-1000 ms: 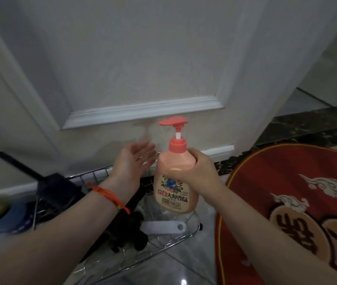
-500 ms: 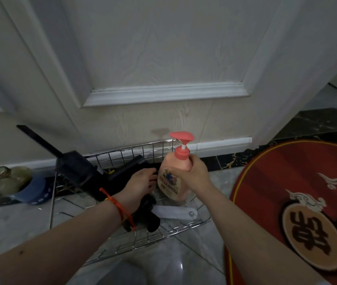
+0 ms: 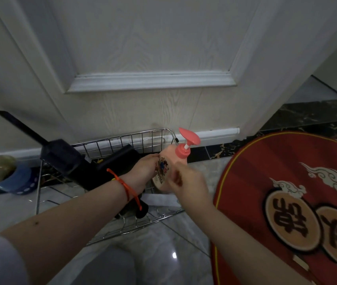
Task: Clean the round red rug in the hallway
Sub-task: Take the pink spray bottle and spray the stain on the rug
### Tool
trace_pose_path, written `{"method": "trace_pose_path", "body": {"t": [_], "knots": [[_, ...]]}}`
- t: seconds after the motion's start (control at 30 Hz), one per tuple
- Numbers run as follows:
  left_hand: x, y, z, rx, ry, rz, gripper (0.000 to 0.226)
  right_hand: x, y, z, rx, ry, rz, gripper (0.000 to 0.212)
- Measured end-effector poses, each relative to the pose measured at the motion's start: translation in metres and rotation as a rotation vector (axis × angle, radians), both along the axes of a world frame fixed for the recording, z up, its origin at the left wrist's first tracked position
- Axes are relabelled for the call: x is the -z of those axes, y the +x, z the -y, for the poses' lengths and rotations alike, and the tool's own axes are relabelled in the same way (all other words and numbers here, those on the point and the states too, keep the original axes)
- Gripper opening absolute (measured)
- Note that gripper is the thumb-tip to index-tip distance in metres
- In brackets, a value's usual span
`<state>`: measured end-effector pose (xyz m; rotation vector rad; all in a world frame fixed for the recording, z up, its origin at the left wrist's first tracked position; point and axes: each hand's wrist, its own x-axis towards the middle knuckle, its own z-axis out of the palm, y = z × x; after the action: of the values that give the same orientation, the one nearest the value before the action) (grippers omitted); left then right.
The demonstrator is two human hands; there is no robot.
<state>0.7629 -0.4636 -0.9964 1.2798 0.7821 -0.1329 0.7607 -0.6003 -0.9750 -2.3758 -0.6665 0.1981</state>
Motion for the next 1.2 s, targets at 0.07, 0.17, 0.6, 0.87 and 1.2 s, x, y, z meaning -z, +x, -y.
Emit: {"method": "trace_pose_path", "body": {"t": [0.07,0.17,0.6,0.87,1.2], "knots": [[-0.002,0.001,0.001,-0.003,-0.01,-0.013,0.025,0.013,0.0,-0.005,-0.159,-0.26,-0.117,0.009],[-0.004,0.003,-0.003,-0.057,-0.074,-0.033,0.026,0.023,0.007,-0.016,-0.274,-0.552,-0.238,0.026],[-0.002,0.001,-0.012,-0.08,0.0,-0.028,0.02,0.037,0.02,-0.028,-0.252,-0.771,-0.368,0.048],[-0.007,0.0,-0.006,-0.16,0.038,-0.038,0.022,-0.006,0.027,-0.023,-0.159,-0.54,-0.41,0.035],[-0.023,-0.007,0.021,-0.196,0.08,0.008,0.024,-0.076,0.034,0.029,-0.023,-0.442,-0.251,0.034]]}}
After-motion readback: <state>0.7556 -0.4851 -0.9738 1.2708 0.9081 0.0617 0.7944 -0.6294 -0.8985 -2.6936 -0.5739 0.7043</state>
